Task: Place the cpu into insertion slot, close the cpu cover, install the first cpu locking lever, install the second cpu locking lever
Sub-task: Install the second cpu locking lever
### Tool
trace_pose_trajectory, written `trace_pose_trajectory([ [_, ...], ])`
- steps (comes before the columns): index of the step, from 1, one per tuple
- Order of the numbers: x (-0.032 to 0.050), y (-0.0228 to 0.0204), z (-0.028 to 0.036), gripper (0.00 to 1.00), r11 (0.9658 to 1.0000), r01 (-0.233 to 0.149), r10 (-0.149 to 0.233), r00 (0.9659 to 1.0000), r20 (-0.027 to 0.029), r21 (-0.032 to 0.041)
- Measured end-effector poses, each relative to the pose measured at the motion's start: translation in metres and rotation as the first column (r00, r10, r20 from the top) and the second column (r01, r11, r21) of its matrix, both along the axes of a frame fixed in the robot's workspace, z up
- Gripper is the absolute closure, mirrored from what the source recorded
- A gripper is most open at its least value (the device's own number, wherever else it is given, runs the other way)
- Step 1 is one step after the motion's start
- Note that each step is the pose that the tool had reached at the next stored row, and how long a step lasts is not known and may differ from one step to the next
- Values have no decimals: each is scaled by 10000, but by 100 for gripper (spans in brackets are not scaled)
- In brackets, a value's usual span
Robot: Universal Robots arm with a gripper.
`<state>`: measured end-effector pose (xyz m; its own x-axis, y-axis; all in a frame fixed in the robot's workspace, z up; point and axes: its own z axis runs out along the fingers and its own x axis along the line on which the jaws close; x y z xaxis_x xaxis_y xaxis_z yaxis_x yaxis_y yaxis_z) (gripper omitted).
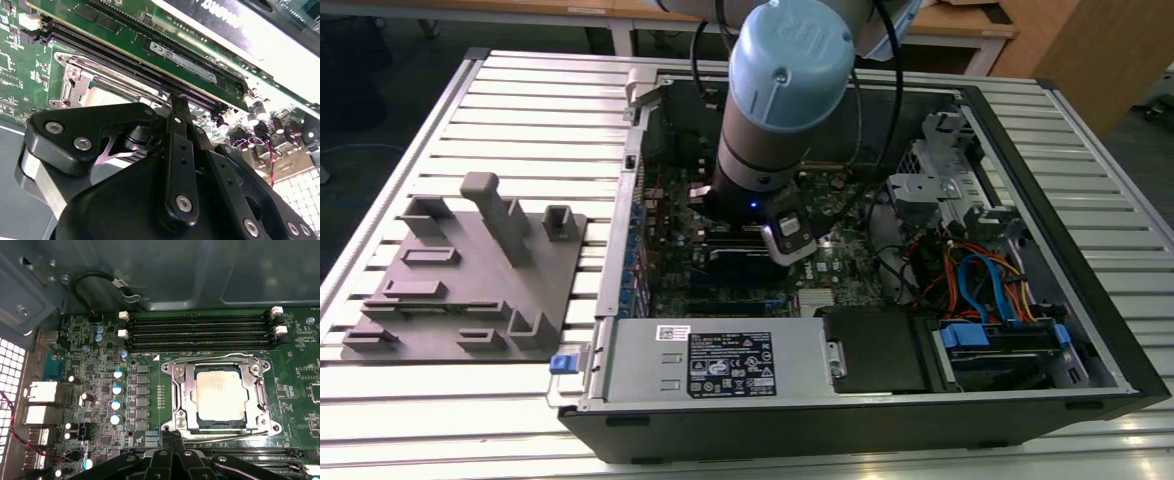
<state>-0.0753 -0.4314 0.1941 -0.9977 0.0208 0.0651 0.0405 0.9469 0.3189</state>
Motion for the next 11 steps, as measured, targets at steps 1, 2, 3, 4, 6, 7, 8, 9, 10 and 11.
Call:
trace_pose_trajectory([
  [1,0,1,-6,89,10000,-1,1,10000,0,6],
  [2,0,1,-11,89,10000,-1,1,10000,0,9],
  [3,1,3,-13,89,10000,-1,1,10000,-1,11],
  [4,1,5,-14,89,10000,-2,2,10000,-1,10],
  [6,-1,16,-15,89,10000,0,0,10000,-1,12],
  [7,-2,22,-15,89,10000,0,0,10000,-1,12],
  [8,-4,26,-15,89,10000,0,0,10000,-1,11],
  [9,-6,29,-18,89,10000,-1,1,10000,0,13],
  [10,-8,30,-22,89,10000,0,0,10000,1,13],
  [11,-10,31,-27,89,10000,0,0,10000,1,14],
])
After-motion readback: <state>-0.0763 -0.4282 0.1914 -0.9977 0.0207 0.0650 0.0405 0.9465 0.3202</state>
